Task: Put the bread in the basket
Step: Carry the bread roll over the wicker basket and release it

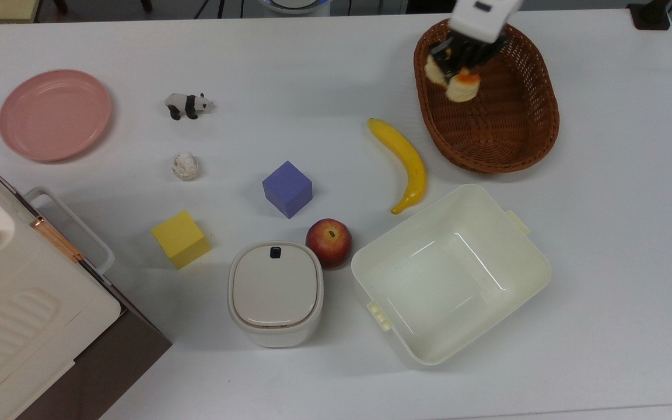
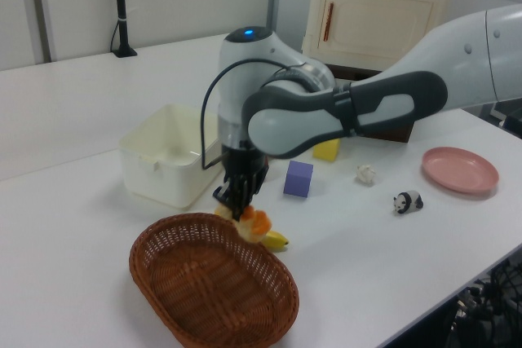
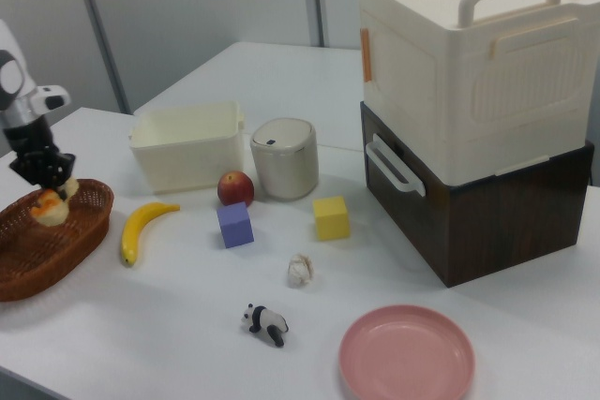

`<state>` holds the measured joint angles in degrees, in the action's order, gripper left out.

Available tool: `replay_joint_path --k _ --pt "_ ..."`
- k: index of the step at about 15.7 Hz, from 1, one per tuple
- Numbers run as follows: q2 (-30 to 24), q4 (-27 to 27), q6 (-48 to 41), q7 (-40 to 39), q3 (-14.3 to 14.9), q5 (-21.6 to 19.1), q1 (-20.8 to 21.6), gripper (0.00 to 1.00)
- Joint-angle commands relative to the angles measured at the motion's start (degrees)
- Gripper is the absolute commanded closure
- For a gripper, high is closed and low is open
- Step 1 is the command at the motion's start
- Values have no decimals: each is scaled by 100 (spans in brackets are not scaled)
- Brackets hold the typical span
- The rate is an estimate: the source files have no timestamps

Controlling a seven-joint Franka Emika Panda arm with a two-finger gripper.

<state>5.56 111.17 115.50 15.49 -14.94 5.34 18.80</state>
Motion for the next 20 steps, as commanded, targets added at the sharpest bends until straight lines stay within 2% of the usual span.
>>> replay_joint_path --k 1,2,3,4,5,17,20 --pt "216 -43 -133 217 18 -86 500 97" --pt "287 -43 -133 217 18 -77 562 92" --pt "296 -43 -133 226 18 -85 554 66" --pt "287 -35 -150 244 18 -86 545 12" --pt "279 -43 -150 235 18 -86 545 0" --pt "270 -78 -159 209 26 -59 440 0" --pt "138 -78 -290 200 53 107 151 0"
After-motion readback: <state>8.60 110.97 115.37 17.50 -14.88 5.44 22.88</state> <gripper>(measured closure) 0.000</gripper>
